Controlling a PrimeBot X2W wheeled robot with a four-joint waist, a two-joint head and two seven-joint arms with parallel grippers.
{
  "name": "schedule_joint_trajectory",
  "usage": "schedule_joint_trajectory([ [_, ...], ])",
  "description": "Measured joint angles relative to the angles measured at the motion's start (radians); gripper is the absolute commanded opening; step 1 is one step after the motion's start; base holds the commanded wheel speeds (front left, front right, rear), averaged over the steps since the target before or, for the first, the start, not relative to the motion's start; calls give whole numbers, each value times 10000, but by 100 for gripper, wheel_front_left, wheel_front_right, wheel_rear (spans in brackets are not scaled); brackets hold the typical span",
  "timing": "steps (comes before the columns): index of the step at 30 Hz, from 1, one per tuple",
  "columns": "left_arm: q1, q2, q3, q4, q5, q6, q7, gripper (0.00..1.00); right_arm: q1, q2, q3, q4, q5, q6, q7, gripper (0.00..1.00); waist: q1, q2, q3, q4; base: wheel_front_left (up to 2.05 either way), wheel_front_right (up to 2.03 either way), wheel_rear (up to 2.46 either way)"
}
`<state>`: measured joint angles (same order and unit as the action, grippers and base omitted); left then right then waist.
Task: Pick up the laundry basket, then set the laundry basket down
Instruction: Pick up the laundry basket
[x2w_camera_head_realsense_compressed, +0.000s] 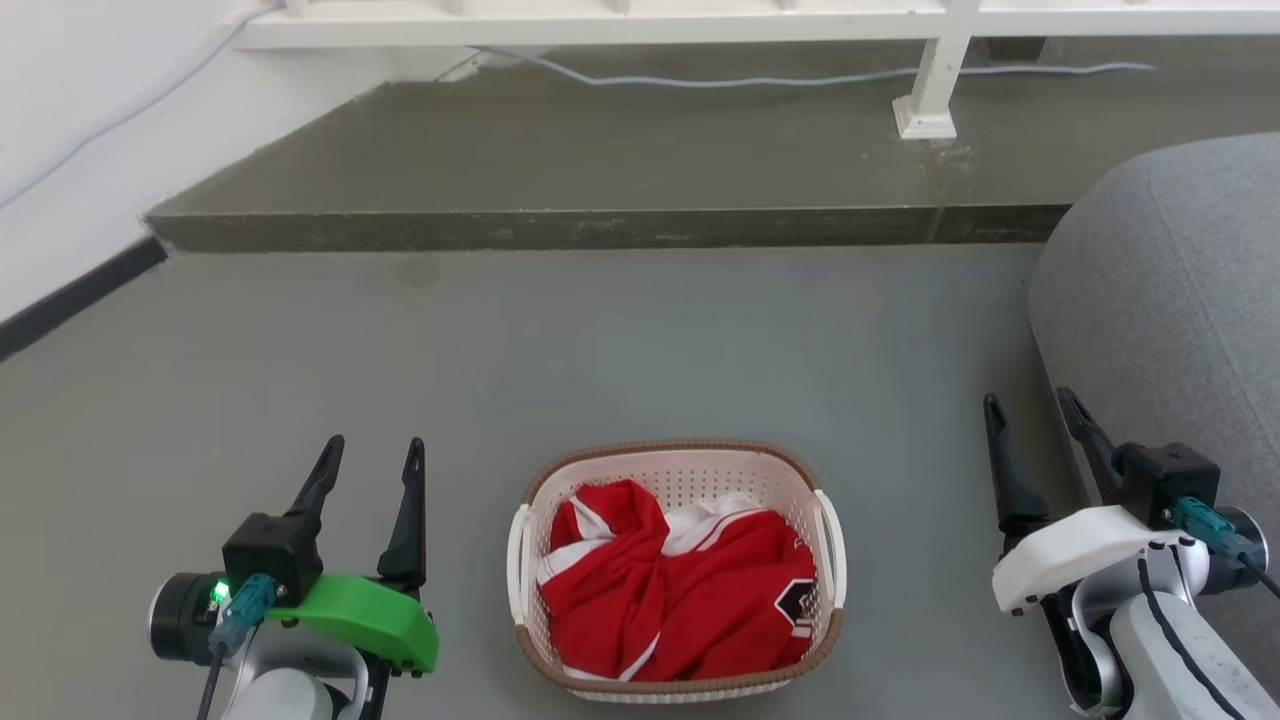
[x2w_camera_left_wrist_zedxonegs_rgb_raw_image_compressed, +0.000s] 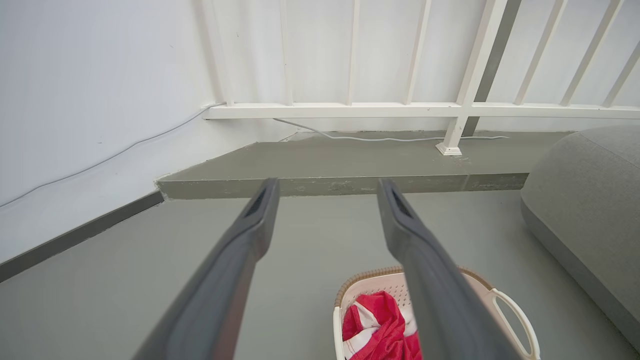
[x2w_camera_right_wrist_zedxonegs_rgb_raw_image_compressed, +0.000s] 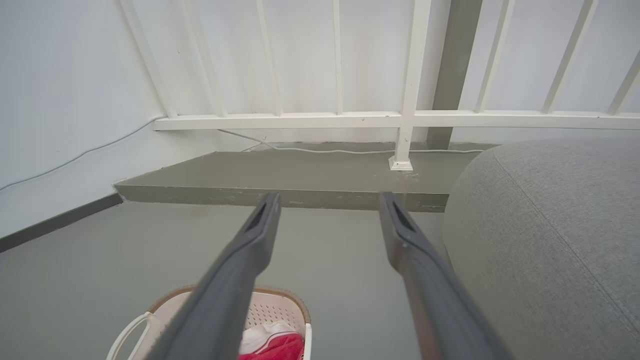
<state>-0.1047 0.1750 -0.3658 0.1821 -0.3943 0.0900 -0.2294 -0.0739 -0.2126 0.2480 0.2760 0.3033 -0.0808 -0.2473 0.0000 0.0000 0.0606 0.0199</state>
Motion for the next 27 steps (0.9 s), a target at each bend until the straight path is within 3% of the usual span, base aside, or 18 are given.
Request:
schedule_joint_trajectory([
  [27,-1472,-341,-56,-13,-12,13,12,100,-1306,44,21,-46,-44,100,17,100,1,0,3026,-51,0,0,0],
])
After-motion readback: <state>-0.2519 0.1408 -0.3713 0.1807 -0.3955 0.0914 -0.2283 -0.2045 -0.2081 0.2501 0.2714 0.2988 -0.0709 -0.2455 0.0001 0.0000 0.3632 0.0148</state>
